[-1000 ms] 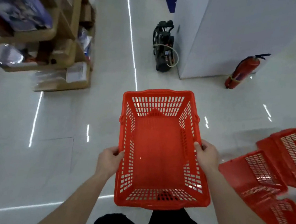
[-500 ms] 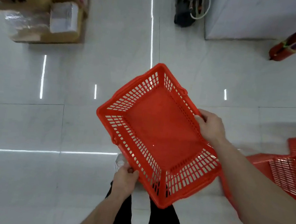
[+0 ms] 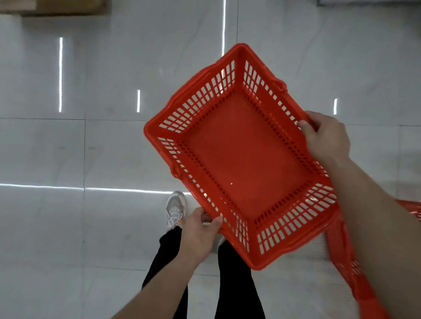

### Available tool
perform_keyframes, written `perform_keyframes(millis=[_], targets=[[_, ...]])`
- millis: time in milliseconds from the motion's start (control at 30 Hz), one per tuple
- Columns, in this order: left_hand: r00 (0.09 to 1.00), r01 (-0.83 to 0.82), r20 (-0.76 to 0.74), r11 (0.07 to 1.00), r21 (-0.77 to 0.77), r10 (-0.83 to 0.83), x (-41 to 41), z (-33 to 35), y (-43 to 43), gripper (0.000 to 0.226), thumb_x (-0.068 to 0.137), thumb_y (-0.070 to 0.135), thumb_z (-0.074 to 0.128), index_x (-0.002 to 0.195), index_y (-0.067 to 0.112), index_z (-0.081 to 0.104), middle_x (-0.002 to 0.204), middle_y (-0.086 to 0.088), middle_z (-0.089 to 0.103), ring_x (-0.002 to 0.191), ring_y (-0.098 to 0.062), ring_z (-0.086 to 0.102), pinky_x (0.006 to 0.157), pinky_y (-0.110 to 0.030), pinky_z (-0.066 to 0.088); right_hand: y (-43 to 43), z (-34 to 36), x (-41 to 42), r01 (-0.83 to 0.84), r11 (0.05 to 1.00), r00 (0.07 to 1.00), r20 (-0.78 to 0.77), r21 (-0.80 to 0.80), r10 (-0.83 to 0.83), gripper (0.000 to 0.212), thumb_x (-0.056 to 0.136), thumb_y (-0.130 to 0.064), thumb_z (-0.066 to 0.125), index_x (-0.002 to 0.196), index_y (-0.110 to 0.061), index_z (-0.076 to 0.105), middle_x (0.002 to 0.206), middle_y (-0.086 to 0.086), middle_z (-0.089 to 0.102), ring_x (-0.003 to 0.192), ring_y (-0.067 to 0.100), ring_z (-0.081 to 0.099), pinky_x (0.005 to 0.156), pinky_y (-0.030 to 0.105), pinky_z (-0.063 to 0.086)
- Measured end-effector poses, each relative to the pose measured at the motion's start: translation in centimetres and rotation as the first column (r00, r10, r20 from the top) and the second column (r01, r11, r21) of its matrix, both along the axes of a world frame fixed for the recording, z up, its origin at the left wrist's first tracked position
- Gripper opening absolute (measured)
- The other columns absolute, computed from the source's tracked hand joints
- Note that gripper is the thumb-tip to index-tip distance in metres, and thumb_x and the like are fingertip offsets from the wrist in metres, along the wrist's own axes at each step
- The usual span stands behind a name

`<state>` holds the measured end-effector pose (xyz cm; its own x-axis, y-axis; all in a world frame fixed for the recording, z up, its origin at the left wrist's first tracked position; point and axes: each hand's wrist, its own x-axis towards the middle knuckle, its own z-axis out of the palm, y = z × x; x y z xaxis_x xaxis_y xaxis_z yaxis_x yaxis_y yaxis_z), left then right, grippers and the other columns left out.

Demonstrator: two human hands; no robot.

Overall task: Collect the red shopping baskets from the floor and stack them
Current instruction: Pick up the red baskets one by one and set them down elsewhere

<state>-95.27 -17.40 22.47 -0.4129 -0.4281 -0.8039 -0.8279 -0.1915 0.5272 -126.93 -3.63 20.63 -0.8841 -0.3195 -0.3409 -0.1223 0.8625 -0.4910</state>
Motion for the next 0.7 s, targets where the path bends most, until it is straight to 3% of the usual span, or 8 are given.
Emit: perform_keyframes(millis=[100,167,233,333,367,433,533,700], targets=[[1.000,-0.009,0.004,0.995,0.096,0.009,0.4,-1.2,0.6,0.016,0.091,0.021,0.069,0.106,0.022,0.063,0.096,0.002,0.075,0.092,-0.014,0.071,0.090,-0.044,0.056,-0.3,-0.9,0.3,-0.015,0.995,0.994,0.104,-0.094,0.025,0.033,0.092,-0.032,0.056,0.122,-0.030,0.068,0.110,-0.002,0.073,0.106,0.023,0.066,0.091,0.041,0.051],[0.998,-0.008,0.059,0.989,0.147,-0.001,0.9,-2.2,0.8,0.028,0.089,0.023,0.071,0.115,0.020,0.060,0.097,0.004,0.075,0.095,-0.014,0.070,0.095,-0.045,0.052,0.0,-1.8,0.9,-0.017,0.997,0.982,0.187,-0.079,0.032,0.036,0.091,-0.021,0.058,0.126,-0.024,0.066,0.118,0.002,0.071,0.111,0.025,0.064,0.096,0.036,0.048],[0.992,0.032,0.119,0.989,0.144,-0.049,1.3,-2.7,0.7,0.050,0.089,0.023,0.071,0.134,0.013,0.051,0.107,0.004,0.071,0.103,-0.015,0.066,0.097,-0.034,0.050,0.9,-2.5,1.4,-0.019,1.000,0.974,0.224,-0.002,0.018,0.040,0.091,-0.024,0.061,0.131,-0.022,0.063,0.123,0.004,0.069,0.114,0.026,0.062,0.095,0.033,0.044],[0.973,0.157,0.162,0.985,0.070,-0.167,0.8,-2.1,-0.2,0.055,0.089,0.029,0.069,0.139,0.019,0.049,0.117,0.006,0.063,0.095,-0.002,0.061,0.073,-0.005,0.041,2.3,-2.2,2.4,0.007,0.998,0.958,0.287,0.069,-0.027,0.051,0.088,-0.040,0.068,0.134,-0.020,0.060,0.123,0.004,0.068,0.114,0.025,0.062,0.095,0.035,0.046],[0.965,0.200,0.170,0.979,0.024,-0.201,0.3,-1.5,-0.7,0.055,0.088,0.032,0.069,0.139,0.022,0.049,0.119,0.007,0.061,0.091,0.003,0.059,0.070,-0.004,0.039,2.7,-1.8,2.8,0.004,0.996,0.948,0.318,0.090,-0.033,0.055,0.087,-0.044,0.069,0.135,-0.019,0.059,0.124,0.004,0.067,0.114,0.025,0.062,0.096,0.035,0.046],[0.942,0.302,0.178,0.951,-0.072,-0.286,-1.1,0.4,-1.8,0.060,0.087,0.037,0.069,0.141,0.022,0.049,0.125,0.005,0.061,0.090,0.002,0.058,0.080,-0.016,0.044,3.7,-0.2,3.6,-0.018,0.989,0.936,0.349,0.149,-0.036,0.058,0.086,-0.047,0.069,0.136,-0.019,0.058,0.126,0.005,0.066,0.114,0.026,0.061,0.095,0.036,0.047],[0.871,0.485,0.193,0.856,-0.180,-0.452,-4.6,5.1,-3.0,0.065,0.083,0.047,0.066,0.141,0.023,0.050,0.130,0.001,0.062,0.107,-0.016,0.062,0.094,-0.038,0.049,5.8,4.2,4.6,-0.011,0.975,0.940,0.336,0.224,-0.066,0.056,0.084,-0.050,0.067,0.132,-0.021,0.061,0.124,0.004,0.066,0.112,0.027,0.061,0.094,0.039,0.049],[0.651,0.752,0.236,0.571,-0.331,-0.721,-11.1,14.4,-3.2,0.078,0.079,0.057,0.060,0.145,0.019,0.045,0.141,-0.004,0.054,0.126,-0.024,0.053,0.102,-0.040,0.044,9.9,14.3,7.0,0.001,0.940,0.961,0.260,0.340,-0.095,0.056,0.081,-0.057,0.061,0.127,-0.025,0.060,0.121,0.004,0.063,0.111,0.029,0.059,0.088,0.040,0.048]])
